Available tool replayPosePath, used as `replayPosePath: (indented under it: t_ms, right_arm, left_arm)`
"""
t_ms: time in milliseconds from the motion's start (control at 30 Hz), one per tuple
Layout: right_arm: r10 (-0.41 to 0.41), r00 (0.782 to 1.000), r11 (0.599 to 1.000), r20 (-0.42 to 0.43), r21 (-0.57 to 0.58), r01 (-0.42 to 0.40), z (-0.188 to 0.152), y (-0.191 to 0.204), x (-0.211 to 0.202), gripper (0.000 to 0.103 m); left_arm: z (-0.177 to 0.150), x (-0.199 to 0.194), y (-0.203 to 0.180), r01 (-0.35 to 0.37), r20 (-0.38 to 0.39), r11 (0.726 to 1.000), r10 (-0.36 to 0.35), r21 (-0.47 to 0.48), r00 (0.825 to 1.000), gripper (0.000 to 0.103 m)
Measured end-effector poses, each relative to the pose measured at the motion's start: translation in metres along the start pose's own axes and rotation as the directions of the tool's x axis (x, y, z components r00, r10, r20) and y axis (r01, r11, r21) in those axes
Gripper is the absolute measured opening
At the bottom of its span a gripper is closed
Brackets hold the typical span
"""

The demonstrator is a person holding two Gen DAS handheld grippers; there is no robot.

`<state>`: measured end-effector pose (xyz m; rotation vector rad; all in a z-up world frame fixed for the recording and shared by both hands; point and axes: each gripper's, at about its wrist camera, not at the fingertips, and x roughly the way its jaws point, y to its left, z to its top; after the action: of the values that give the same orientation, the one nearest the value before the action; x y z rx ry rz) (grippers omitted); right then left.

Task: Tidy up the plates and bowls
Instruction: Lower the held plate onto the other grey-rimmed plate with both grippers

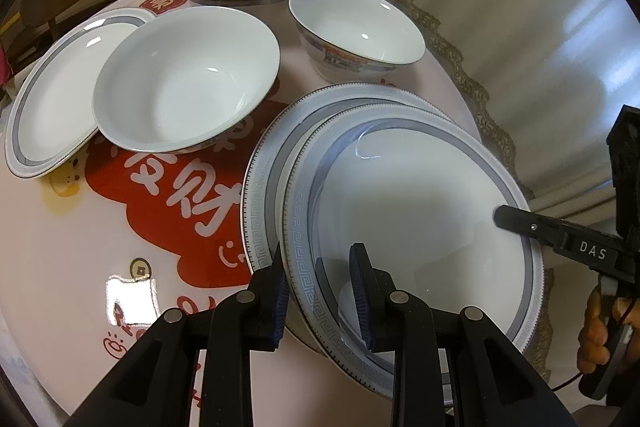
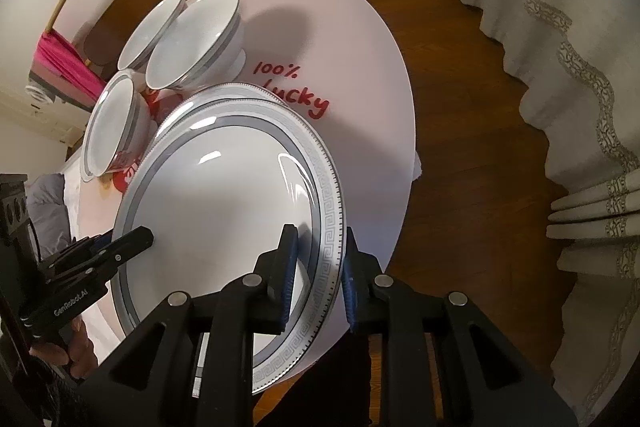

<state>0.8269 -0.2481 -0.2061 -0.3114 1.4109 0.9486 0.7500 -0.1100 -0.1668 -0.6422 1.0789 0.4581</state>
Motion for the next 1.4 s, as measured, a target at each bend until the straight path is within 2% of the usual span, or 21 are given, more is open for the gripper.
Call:
replayPosePath:
  t_ms: [467, 967, 1400]
  right_arm:
    - [-0.012, 1.0, 1.0, -0.002, 0.008, 0.012, 0.001, 0.001, 0.006, 0.023]
    - [-0.05, 0.998, 0.998, -0.041, 0.026, 0.051, 0.005, 0.011, 0.018, 0.028]
    - [-0.043, 0.998, 0.998, -0.047, 0.042, 0.045, 0.006, 0.011, 0.024, 0.03]
  left_arm:
    - [0.002, -0.003, 0.001, -0.021, 0.022, 1.0, 0.02, 0.01, 1.0, 0.024]
    - [0.007, -0.008, 0.008, -0.024, 0.04, 1.0, 0.024, 0.009, 0.999, 0.024]
    - [0.01, -0.01, 0.009, -0.039, 0.04, 0.998, 0.037, 0.049, 0.999, 0.024]
